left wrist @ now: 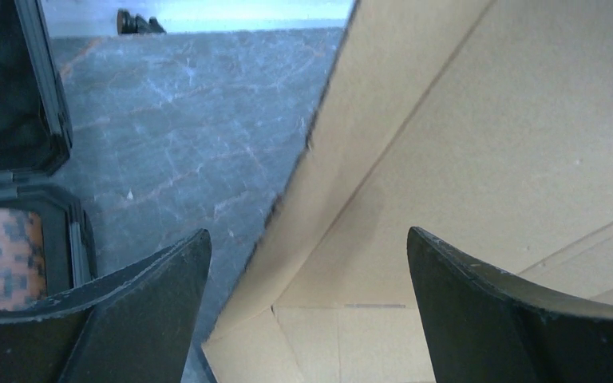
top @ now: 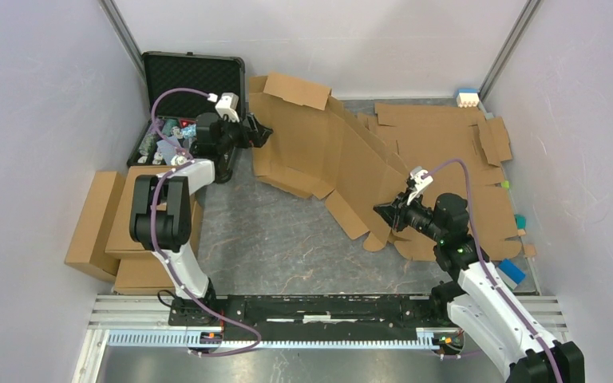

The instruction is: Fold the paper box

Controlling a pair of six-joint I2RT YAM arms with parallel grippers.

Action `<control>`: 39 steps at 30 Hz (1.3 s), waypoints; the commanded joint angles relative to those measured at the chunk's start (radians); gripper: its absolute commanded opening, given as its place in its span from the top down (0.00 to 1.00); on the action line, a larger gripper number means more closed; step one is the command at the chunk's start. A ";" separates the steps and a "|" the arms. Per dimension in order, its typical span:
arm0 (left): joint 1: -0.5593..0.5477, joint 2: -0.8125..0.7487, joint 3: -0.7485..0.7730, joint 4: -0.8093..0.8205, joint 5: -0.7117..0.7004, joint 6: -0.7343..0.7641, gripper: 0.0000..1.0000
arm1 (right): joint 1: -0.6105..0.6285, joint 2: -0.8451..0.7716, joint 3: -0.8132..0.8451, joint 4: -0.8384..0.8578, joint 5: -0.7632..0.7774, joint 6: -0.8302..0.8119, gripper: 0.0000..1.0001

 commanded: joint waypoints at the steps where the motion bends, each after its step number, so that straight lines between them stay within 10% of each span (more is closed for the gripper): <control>1: 0.013 0.066 0.115 0.050 0.146 0.032 0.05 | 0.004 -0.008 0.035 0.000 -0.020 -0.037 0.82; 7: 0.010 0.073 0.094 0.136 0.246 -0.070 0.54 | 0.004 0.007 0.029 0.009 -0.014 -0.034 0.83; 15: -0.022 -0.099 -0.087 0.137 0.082 -0.078 0.91 | 0.004 0.016 0.028 0.064 -0.016 0.011 0.85; 39: -0.438 -0.555 -0.448 -0.041 -0.701 -0.093 0.98 | 0.024 -0.025 -0.005 0.046 -0.192 0.019 0.88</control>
